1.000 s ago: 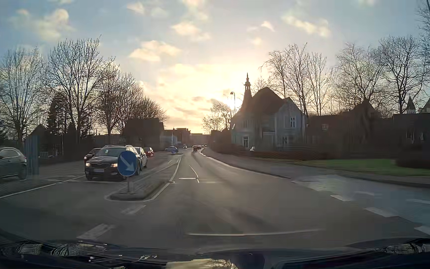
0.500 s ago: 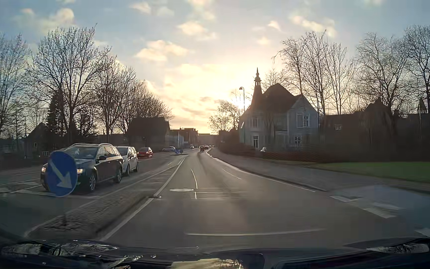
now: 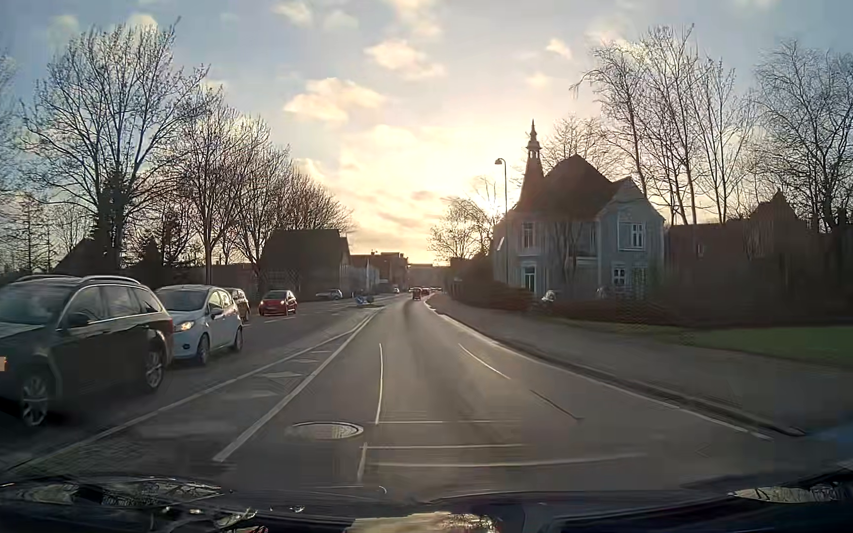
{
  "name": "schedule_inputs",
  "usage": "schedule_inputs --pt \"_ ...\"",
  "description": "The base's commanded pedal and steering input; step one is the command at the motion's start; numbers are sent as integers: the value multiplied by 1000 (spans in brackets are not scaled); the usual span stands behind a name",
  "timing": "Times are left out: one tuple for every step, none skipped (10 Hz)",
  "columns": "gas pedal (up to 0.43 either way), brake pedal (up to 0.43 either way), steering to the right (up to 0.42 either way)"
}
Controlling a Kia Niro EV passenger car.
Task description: Follow the waypoints while adhering to traffic rules and regulations
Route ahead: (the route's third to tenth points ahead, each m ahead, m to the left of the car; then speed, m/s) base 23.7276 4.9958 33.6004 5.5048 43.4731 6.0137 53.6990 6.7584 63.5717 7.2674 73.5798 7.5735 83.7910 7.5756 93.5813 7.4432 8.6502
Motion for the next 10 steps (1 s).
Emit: schedule_inputs --pt "157 0 -32" --pt "157 0 -32" --pt "157 0 -32" --pt "157 0 -31" --pt "169 0 -31" --pt "169 0 -27" --pt "169 0 -22" --pt "177 0 -22" --pt "177 0 -21" --pt "189 0 -19"
